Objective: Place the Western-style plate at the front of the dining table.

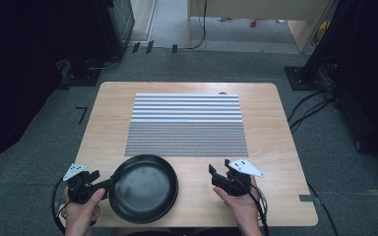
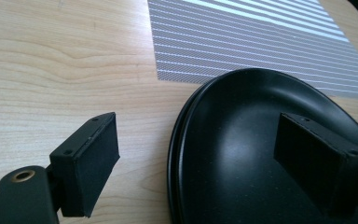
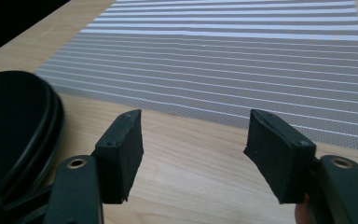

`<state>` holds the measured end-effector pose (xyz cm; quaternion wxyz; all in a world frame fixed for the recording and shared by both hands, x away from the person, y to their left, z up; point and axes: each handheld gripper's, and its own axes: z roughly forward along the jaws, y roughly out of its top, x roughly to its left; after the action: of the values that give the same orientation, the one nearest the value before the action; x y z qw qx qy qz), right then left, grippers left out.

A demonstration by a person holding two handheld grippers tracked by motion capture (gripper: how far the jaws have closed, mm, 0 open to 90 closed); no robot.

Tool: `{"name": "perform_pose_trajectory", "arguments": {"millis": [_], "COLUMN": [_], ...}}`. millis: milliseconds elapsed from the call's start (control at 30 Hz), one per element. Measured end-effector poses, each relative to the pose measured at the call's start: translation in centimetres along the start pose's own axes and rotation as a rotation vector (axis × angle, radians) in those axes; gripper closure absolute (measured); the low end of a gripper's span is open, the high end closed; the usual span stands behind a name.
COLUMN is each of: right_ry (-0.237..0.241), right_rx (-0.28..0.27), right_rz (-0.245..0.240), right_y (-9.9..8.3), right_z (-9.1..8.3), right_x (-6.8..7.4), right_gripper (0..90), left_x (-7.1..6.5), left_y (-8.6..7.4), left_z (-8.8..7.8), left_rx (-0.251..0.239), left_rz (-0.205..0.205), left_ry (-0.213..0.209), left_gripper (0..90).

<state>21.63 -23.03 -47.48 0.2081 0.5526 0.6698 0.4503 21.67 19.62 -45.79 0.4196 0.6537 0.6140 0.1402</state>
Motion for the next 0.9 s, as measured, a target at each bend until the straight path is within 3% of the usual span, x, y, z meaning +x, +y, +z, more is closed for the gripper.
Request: {"name": "perform_pose_trajectory", "arguments": {"millis": [633, 733, 833, 900], "right_ry": [0.131, 0.136, 0.138, 0.139], "right_rx": [-0.018, -0.003, -0.014, -0.023], "right_rz": [-0.014, -0.008, 0.027, 0.023], "right_y": [0.6, 0.5, 0.5, 0.6], "right_z": [1.5, 2.0, 2.5, 2.7], "right_x": [5.4, 6.2, 7.2, 7.9], "right_gripper": [52.7, 53.9, 54.9, 55.4], "left_x": [-0.7, -0.8, -0.6, -0.6], "left_y": [0.0, 0.0, 0.1, 0.1], "left_z": [-0.3, -0.6, -0.9, -0.9], "left_rx": [0.011, -0.013, -0.029, -0.032], "left_rz": [0.029, 0.043, 0.037, 0.035], "left_ry": [-0.026, -0.019, -0.036, -0.043], "left_gripper": [14.9, 27.7, 34.4, 37.5]}}
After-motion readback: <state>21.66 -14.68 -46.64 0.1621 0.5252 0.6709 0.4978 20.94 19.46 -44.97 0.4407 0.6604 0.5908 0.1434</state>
